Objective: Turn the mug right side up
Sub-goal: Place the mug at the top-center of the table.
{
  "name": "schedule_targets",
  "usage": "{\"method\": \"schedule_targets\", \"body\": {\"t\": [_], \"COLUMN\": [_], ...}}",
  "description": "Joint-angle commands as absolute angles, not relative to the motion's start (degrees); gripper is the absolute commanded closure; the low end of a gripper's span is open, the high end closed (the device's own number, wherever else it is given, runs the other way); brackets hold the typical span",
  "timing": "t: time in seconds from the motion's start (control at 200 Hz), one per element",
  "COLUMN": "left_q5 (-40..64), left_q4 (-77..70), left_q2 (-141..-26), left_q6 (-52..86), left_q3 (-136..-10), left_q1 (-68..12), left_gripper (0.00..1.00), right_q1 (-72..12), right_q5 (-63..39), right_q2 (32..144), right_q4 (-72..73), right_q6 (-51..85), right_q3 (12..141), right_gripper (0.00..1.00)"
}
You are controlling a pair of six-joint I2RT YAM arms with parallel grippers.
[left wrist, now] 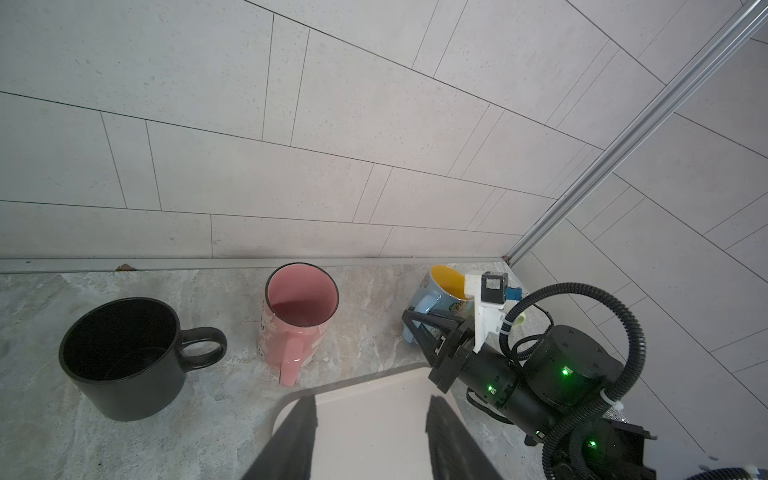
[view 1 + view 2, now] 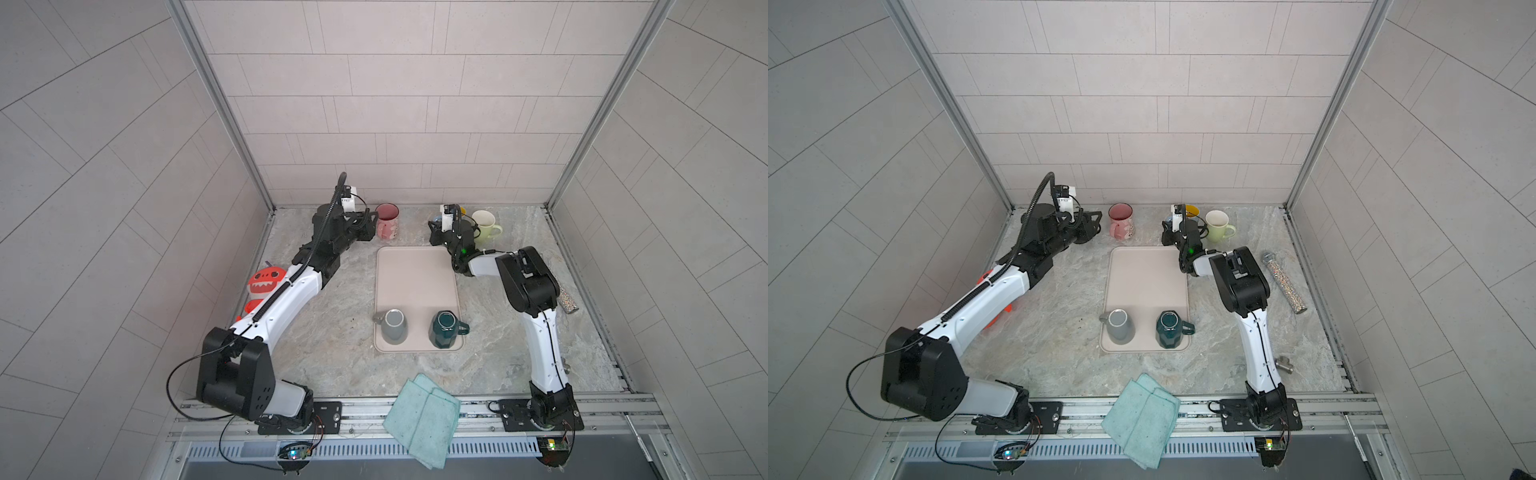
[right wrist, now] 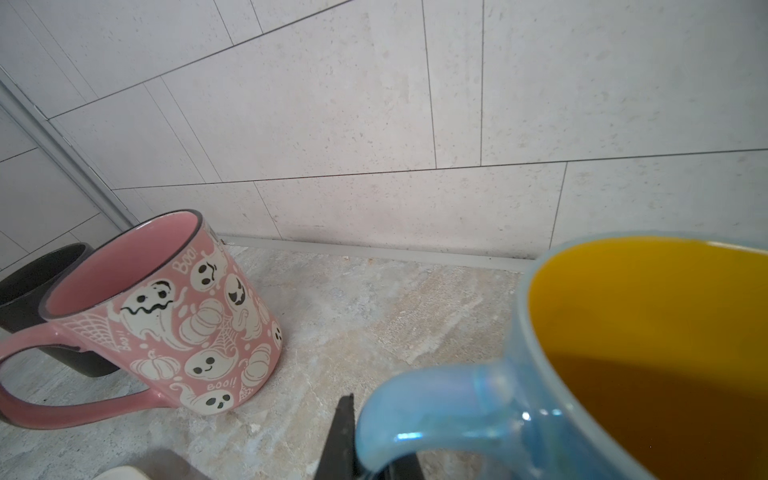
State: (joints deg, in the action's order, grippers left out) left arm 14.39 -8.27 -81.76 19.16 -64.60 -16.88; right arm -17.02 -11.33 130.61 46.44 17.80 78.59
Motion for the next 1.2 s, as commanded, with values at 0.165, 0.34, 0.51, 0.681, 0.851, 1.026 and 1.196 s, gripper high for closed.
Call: {"method": "schedule_targets", "body": {"t": [0.165,0.34,0.51,0.681,0.851,1.026,1.196], "left_q5": [15.1,15.1,15.1,15.0,14.7,14.4,14.3], "left_q4": [-9.9,-9.8,-9.8,-9.7,-8.9,-8.1,-7.1], "left_q2": [-79.7,-79.0,-78.1,-77.0,-75.2,-73.0,-70.7], "left_q6": [19.2,19.0,19.0,19.0,18.6,18.3,18.0], "left_q3": [-64.2,-63.8,-63.3,-62.4,-61.7,-60.4,-59.4], "left_q1": [-16.6,-16.6,-16.6,-16.7,-16.6,-16.6,-16.6], "left_gripper": [0.52,0.53,0.53,0.53,0.53,0.53,0.53], "right_q1": [-17.3,-17.7,-18.2,-18.3,-18.9,-20.0,-21.4], "right_q5": [-10.3,-10.1,-9.3,-8.7,-7.8,-7.1,-6.0], "right_q2": [128.1,127.7,126.6,125.1,122.4,119.0,115.3], "right_q4": [48.3,47.3,47.2,46.7,46.1,45.3,44.8], "right_q6": [17.4,17.0,16.7,16.7,16.6,16.7,17.0], "right_q3": [77.2,77.0,76.0,74.6,72.0,68.0,63.6], "right_gripper": [0.93,0.80,0.67,0.52,0.45,0.39,0.33]}}
